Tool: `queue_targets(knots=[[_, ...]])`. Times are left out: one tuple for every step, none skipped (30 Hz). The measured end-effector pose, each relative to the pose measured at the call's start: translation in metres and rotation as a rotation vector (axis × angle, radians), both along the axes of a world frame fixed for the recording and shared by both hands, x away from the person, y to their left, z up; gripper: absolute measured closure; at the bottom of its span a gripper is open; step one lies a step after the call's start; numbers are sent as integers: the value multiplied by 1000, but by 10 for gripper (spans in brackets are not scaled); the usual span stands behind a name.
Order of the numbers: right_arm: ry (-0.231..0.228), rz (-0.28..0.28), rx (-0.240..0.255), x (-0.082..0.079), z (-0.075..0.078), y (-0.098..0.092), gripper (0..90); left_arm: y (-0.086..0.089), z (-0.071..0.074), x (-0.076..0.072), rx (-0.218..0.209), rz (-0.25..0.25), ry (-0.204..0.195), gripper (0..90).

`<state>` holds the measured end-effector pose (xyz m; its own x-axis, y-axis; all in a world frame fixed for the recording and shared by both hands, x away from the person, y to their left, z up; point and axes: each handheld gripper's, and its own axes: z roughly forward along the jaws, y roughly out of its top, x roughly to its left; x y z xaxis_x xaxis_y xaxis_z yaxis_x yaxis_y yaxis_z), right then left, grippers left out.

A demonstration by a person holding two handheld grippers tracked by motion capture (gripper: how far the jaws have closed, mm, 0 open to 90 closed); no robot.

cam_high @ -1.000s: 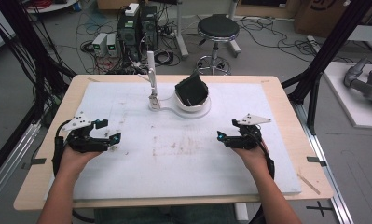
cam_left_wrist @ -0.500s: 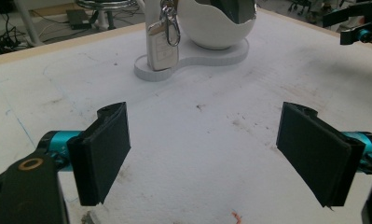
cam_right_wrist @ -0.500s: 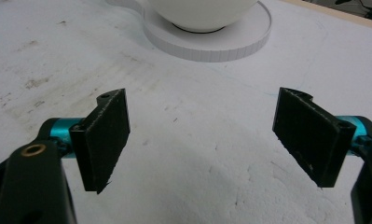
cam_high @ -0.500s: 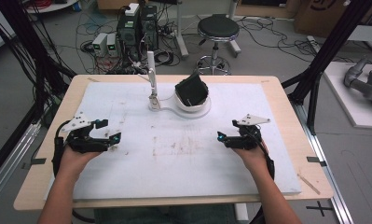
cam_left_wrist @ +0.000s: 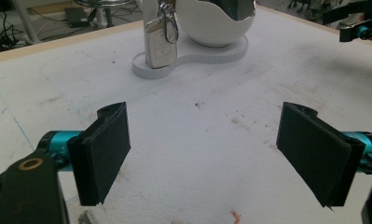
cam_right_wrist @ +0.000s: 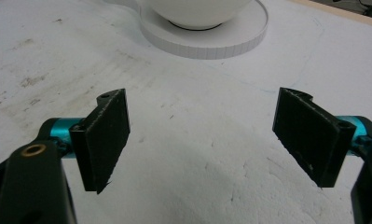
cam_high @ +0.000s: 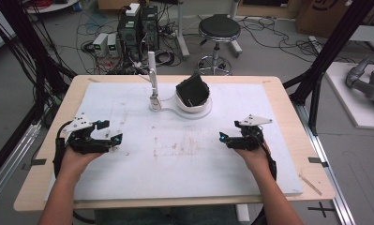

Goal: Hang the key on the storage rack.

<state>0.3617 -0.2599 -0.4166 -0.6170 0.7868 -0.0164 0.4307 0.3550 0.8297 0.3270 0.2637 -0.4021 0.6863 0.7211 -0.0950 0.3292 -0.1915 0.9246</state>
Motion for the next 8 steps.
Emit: queue_targets(knots=[[3,-2,5,0,0,0,190,0,0,0,1,-1,0,174],[0,-2,3,0,0,0,190,0,0,0,3,0,1,174],[-1,-2,2,0,0,-1,191,-1,0,0,1,0,1,174],[-2,1,-1,0,0,-1,191,-1,0,0,-1,0,2,174],[-2,1,1,0,0,-1,191,-1,0,0,1,-3,1,174],[-1,0,1,0,0,-1,191,-1,0,0,4,-4,1,174],[0,1,-1,0,0,-1,191,-1,0,1,5,-3,2,174],[0,4,-1,0,0,-1,190,-1,0,1,3,-5,2,174]])
